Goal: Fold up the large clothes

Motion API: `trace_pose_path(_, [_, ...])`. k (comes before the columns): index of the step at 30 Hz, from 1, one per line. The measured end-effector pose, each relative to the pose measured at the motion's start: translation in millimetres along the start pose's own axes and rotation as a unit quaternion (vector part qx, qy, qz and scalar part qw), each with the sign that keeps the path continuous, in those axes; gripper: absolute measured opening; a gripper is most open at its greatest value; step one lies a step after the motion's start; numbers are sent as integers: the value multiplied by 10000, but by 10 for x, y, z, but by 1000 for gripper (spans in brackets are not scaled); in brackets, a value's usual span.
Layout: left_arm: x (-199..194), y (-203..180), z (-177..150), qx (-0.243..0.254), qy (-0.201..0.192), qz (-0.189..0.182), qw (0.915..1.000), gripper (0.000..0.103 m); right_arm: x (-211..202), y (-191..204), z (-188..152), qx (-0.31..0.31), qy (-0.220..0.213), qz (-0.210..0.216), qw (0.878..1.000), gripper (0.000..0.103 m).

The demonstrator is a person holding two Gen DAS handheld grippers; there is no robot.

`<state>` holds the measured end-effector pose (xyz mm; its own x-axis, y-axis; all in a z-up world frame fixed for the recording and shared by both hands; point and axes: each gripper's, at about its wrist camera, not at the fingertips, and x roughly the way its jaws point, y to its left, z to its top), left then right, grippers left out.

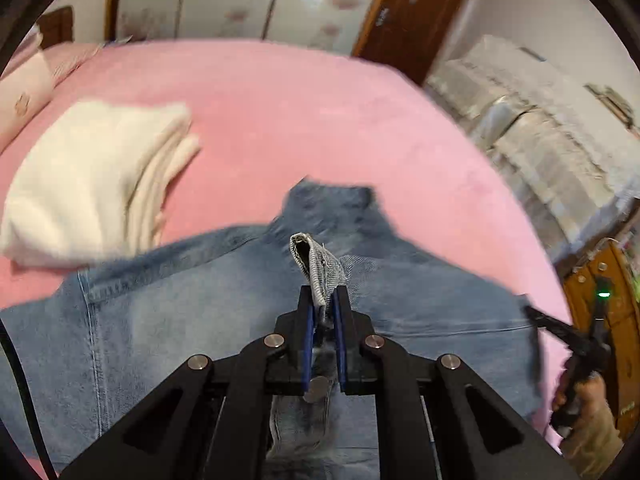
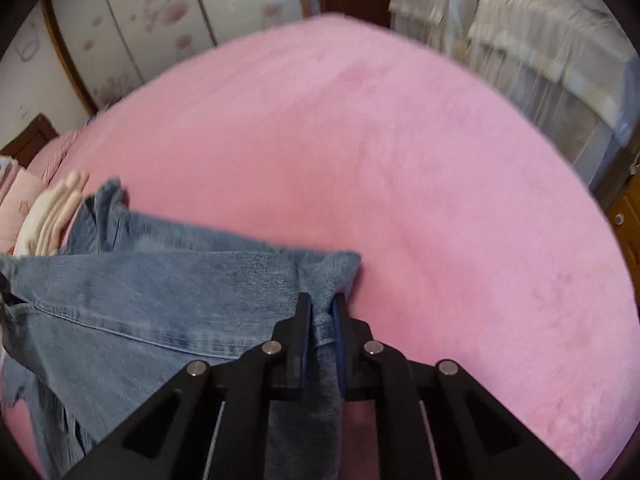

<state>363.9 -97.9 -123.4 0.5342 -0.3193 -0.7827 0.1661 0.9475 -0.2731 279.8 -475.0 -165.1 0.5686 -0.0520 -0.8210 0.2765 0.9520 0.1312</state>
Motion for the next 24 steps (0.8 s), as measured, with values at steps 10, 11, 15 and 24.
trace_pose_path(10, [301, 410, -320, -434, 979, 318, 9937, 62, -484, -71, -179, -132, -82, -63, 9999, 43])
trace_pose_path(11, [220, 443, -347, -451, 915, 297, 9943, 62, -632, -58, -272, -277, -196, -63, 9994, 46])
trace_pose_path(15, [28, 665, -583, -709, 1025, 56, 9922, 62, -981, 32, -754, -912, -308, -92, 9953, 48])
trace_pose_path(24, [133, 833, -926, -1481, 959, -256, 9840, 61, -887, 356, -1429, -1840, -219, -633, 9806, 48])
